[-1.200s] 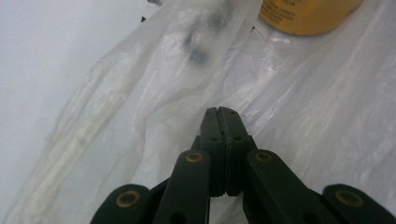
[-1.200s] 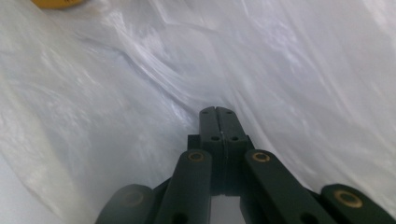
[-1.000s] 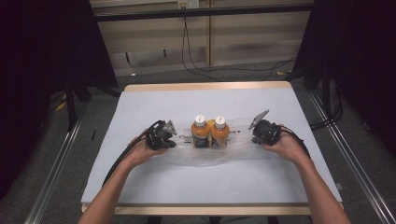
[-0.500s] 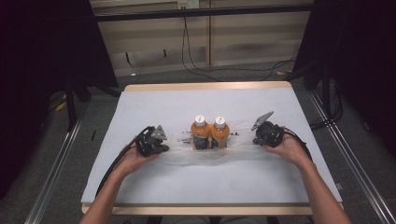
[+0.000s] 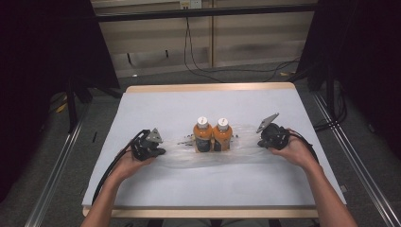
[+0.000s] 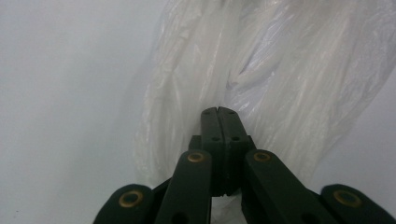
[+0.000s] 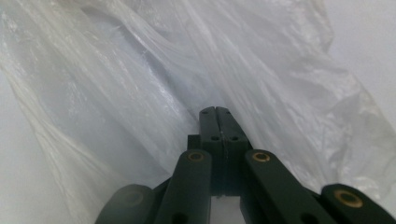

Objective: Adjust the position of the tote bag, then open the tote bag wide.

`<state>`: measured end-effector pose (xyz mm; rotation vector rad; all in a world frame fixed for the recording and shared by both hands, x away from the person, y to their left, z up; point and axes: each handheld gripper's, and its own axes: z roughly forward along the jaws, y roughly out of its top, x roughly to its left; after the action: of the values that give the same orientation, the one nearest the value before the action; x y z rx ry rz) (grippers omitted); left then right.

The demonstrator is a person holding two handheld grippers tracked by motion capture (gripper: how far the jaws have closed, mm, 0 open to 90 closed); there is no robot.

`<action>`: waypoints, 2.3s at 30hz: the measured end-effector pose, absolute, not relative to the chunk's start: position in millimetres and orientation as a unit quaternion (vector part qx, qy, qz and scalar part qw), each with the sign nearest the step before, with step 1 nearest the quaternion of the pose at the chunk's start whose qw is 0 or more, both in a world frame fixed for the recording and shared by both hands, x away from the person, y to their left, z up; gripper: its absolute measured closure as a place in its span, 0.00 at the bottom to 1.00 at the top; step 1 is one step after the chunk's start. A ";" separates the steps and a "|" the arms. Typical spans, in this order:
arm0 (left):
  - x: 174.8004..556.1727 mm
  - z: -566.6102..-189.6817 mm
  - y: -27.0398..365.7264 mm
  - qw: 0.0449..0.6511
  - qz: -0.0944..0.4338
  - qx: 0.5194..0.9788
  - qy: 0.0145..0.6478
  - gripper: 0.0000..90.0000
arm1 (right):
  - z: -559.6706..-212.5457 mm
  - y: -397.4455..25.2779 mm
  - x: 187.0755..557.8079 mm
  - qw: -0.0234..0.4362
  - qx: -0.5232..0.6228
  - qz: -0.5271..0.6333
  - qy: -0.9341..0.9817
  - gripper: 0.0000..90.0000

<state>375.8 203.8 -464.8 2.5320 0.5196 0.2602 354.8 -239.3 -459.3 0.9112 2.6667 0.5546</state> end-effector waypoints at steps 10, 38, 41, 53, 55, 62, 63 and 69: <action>377.3 -465.1 204.9 0.271 0.096 0.936 0.203 1.00 | -461.5 -254.3 348.5 0.154 0.326 0.195 0.912 1.00; 366.2 -440.9 216.0 0.390 0.076 0.887 0.235 0.99 | -437.8 -262.6 324.9 0.157 0.354 0.355 0.850 1.00; 363.9 -437.7 214.8 0.404 0.076 0.881 0.235 0.99 | -439.9 -258.6 325.4 0.151 0.352 0.361 0.850 1.00; 352.9 -425.3 189.5 0.455 0.052 0.864 0.209 0.96 | -418.0 -250.9 320.9 0.138 0.344 0.428 0.824 1.00; 351.7 -425.9 182.3 0.458 0.047 0.863 0.207 0.96 | -416.8 -246.9 322.1 0.137 0.342 0.431 0.824 1.00; 346.0 -427.5 159.0 0.463 0.036 0.865 0.190 0.94 | -414.3 -232.6 326.6 0.125 0.331 0.433 0.829 1.00; 345.8 -426.7 157.2 0.464 0.036 0.865 0.187 0.94 | -415.4 -230.8 327.9 0.125 0.331 0.428 0.831 1.00; 345.1 -427.5 136.8 0.476 0.022 0.861 0.178 0.98 | -420.9 -220.9 335.7 0.114 0.328 0.424 0.836 1.00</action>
<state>345.1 136.8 -427.5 2.1044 0.4357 0.0542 335.7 -220.9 -420.9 0.9632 2.4526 1.2435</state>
